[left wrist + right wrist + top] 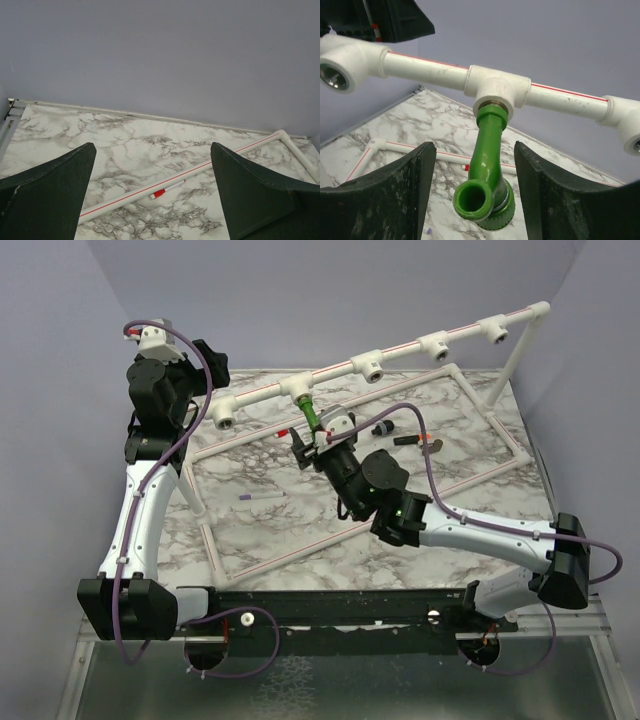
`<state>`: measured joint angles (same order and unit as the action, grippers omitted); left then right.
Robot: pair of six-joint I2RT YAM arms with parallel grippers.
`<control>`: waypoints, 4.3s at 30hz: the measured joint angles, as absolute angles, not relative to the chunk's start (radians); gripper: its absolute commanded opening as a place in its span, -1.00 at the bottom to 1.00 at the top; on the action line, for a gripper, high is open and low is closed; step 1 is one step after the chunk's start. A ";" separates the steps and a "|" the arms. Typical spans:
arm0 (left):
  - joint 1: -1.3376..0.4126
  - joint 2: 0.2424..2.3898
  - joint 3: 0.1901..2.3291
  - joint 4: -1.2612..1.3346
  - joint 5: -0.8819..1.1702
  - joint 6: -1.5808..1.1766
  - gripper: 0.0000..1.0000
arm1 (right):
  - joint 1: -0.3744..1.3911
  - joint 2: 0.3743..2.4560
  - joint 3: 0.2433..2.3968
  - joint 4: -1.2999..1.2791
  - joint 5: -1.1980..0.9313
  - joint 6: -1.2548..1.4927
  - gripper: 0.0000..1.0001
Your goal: Install the water faucets
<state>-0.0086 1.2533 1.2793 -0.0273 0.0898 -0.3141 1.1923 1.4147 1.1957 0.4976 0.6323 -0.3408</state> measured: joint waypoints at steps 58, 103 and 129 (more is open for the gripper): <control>-0.007 1.258 1.280 -0.023 0.106 -0.318 0.96 | 1.229 1.508 1.185 0.657 0.776 -0.635 -0.99; -0.008 1.248 1.278 -0.038 0.117 -0.321 0.97 | 1.164 1.394 1.136 0.356 0.838 1.438 -0.98; -0.008 1.254 1.277 -0.022 0.124 -0.329 0.97 | 1.177 1.309 1.037 0.314 0.790 1.428 0.47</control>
